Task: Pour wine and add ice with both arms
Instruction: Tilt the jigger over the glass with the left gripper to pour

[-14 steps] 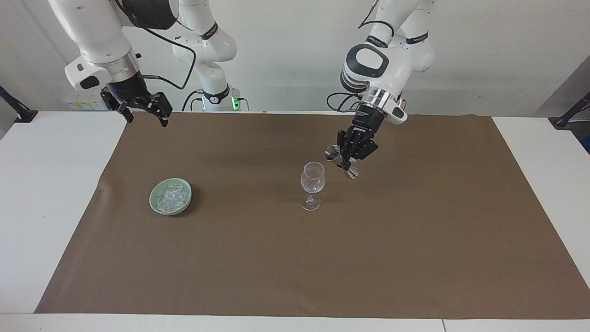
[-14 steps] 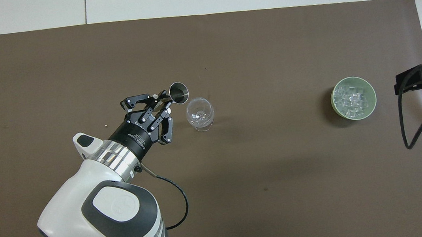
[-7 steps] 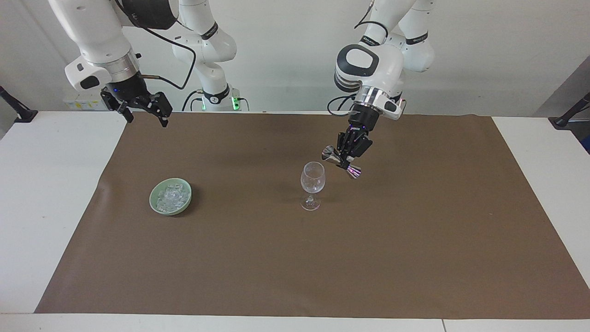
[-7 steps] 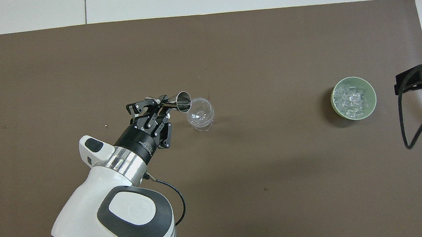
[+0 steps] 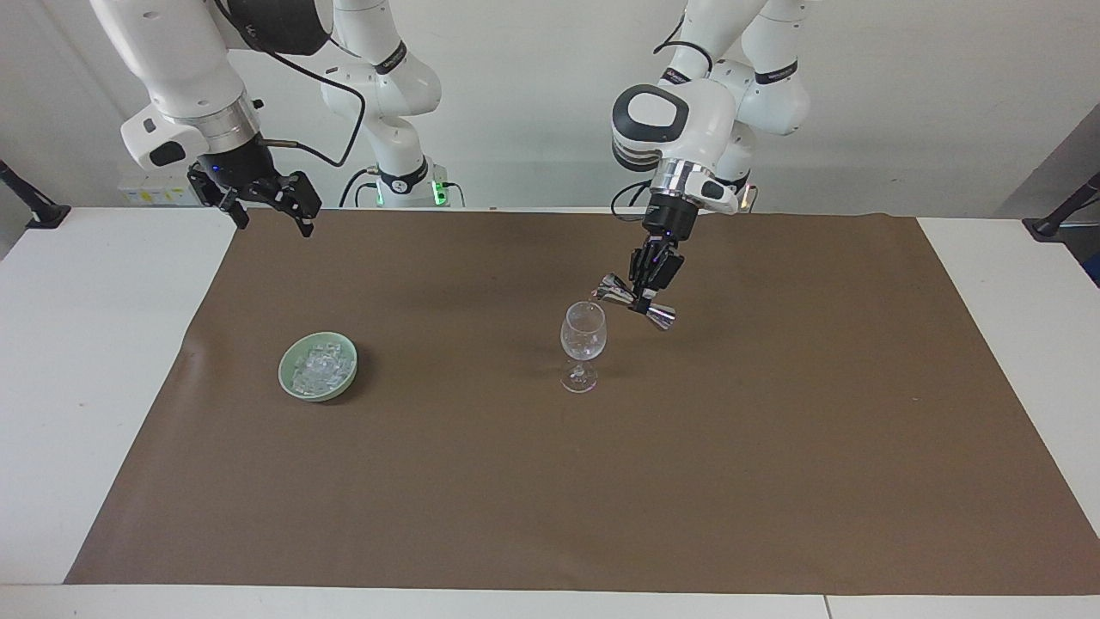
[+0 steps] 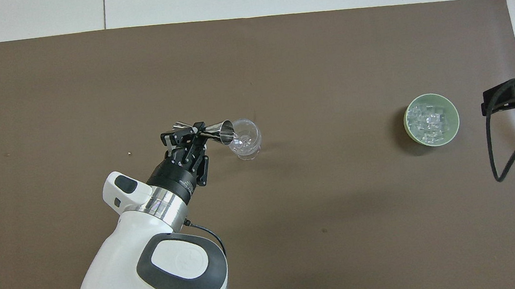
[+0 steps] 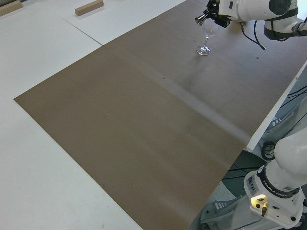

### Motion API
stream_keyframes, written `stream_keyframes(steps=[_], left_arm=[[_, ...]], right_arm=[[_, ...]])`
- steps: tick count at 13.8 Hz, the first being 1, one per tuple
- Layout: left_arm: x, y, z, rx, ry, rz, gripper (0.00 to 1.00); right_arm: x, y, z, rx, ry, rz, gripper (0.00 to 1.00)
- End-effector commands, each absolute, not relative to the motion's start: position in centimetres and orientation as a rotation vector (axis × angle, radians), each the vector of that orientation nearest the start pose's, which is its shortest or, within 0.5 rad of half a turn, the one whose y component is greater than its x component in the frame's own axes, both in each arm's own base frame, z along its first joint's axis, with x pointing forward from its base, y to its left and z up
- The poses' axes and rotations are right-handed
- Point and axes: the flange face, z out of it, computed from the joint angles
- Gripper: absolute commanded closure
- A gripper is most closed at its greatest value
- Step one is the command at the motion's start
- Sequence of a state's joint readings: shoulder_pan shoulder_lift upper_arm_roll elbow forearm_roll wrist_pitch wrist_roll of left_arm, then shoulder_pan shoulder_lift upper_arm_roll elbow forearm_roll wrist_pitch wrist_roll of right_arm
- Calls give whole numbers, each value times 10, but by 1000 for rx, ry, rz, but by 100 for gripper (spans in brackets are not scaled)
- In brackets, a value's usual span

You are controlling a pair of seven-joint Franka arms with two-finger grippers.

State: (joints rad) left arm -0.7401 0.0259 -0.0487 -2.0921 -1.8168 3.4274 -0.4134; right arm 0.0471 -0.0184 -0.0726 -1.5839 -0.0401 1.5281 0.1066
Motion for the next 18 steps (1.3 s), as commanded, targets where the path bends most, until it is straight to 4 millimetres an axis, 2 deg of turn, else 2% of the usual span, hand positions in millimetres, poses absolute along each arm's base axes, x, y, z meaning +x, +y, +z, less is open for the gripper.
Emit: stream_keyframes(steps=[1,5,7,12,18], left_arm=[[450,-294,459,1568,1523,466,100],[452,-293,458,1624,1482,524,100],[452,-299,462,1640,1446,538,100],[453,-312,451,1740,1357,589,100],[452,-315,441,1850,1262,653,100]], right_arm=[[537,-19,626,-3150,172,60,0],[537,-19,626,-3150,172,60,0],[537,-19,626,-3150,172,60,0],[537,-18,626,-3150,170,60,0],[537,-18,626,-3150,170,60,0]])
